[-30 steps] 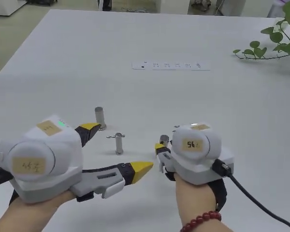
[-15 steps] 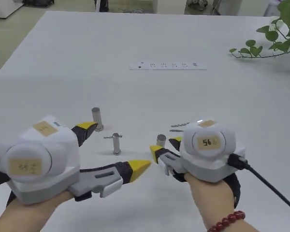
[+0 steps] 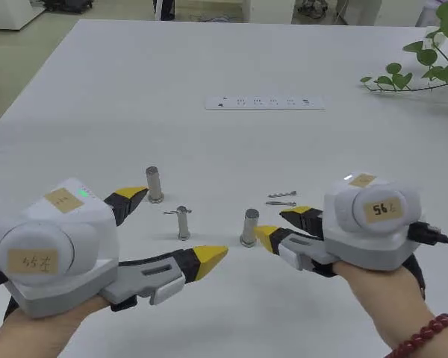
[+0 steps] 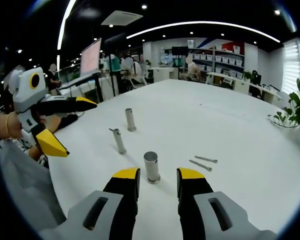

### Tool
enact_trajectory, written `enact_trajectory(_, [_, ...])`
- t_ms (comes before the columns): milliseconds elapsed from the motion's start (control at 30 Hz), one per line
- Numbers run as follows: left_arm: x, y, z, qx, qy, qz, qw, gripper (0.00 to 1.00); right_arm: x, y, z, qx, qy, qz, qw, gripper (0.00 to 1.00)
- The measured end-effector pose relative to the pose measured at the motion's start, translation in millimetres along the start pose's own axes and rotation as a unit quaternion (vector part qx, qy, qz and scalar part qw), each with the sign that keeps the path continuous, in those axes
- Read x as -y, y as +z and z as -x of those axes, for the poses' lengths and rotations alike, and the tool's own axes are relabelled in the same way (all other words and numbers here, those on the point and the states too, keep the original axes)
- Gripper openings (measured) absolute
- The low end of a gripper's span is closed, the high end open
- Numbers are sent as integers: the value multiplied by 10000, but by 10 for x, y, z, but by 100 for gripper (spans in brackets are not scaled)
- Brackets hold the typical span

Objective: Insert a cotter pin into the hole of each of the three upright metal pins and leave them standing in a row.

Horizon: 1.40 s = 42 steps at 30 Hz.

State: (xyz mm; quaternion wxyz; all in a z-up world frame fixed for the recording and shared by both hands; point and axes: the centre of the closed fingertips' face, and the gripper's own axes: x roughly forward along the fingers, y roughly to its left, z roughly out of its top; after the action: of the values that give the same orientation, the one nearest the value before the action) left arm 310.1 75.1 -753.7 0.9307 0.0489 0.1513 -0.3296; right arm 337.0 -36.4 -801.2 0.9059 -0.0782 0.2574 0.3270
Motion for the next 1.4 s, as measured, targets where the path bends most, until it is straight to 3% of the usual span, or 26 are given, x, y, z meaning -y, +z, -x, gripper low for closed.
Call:
enact_trajectory(200, [24, -13, 8, -29, 5, -14, 10000, 80, 68, 24, 28, 35, 287, 222, 9993, 31])
enact_trajectory(533, [56, -35, 15, -75, 50, -25, 10000, 80, 287, -15, -32, -127, 479, 406, 9979, 29])
enact_trajectory(1033, [22, -56, 35, -101, 195, 27, 9998, 76, 672, -118, -275, -509, 482, 314, 9970, 27])
enact_trajectory(1167, [13, -90, 44, -213, 270, -67, 9994, 76, 717, -155, -345, -604, 475, 500, 9958, 25])
enact_trajectory(1400, [-6, -113, 63, -225, 355, -16, 9991, 76, 780, -222, -493, -838, 561, 591, 9931, 22])
